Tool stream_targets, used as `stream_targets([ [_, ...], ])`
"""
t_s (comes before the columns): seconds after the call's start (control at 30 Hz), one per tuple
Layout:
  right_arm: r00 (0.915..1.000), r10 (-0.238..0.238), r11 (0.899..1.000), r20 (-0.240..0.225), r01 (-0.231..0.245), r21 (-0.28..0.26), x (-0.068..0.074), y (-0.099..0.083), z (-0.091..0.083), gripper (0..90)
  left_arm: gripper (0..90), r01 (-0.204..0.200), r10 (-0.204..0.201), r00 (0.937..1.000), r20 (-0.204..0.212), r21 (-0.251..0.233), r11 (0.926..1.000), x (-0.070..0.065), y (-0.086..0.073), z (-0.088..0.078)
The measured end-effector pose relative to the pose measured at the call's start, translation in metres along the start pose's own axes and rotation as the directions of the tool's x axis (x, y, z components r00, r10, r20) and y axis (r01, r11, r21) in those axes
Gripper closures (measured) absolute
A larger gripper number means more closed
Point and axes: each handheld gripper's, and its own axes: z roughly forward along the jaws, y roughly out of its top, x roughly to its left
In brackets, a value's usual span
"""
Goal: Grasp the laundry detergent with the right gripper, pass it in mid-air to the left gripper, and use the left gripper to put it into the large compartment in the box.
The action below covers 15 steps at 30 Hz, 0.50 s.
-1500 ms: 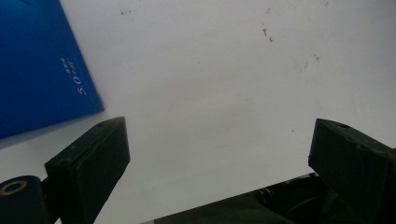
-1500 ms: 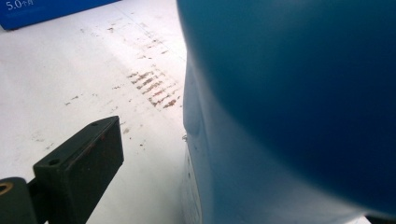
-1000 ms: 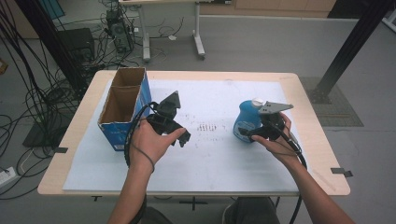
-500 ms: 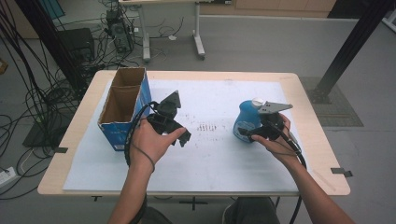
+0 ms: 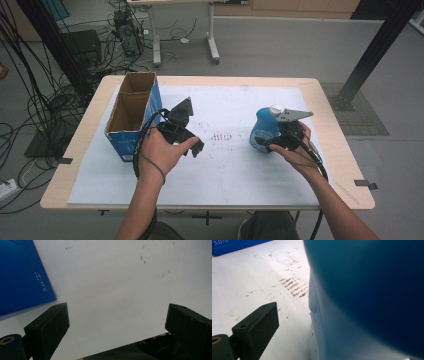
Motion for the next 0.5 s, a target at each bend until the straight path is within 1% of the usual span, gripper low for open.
stream_targets([
  [0.3,1.0,-0.003,1.0,0.007,0.003,0.001,-0.0001,-0.0004,0.0003,8.0,5.8,-0.004,0.004,1.0,0.001,0.0,1.0,-0.0006,0.0002,-0.0003],
  [0.4,0.9999,0.007,1.0,0.011,-0.007,-0.001,-0.0011,-0.0009,-0.0005,10.8,5.8,-0.002,0.002,1.0,-0.001,-0.001,1.0,-0.0001,-0.0004,-0.0004],
  [0.43,0.9999,0.011,1.0,0.012,-0.011,-0.004,-0.0018,-0.0013,-0.0007,13.4,5.8,0.003,-0.003,1.0,0.001,-0.003,1.0,0.0,-0.0008,-0.0005],
  [0.5,0.9998,0.013,1.0,0.013,-0.013,-0.005,-0.0025,-0.0018,-0.0008,15.5,5.8,0.002,-0.002,1.0,0.0,-0.004,1.0,0.0002,-0.001,-0.0008],
])
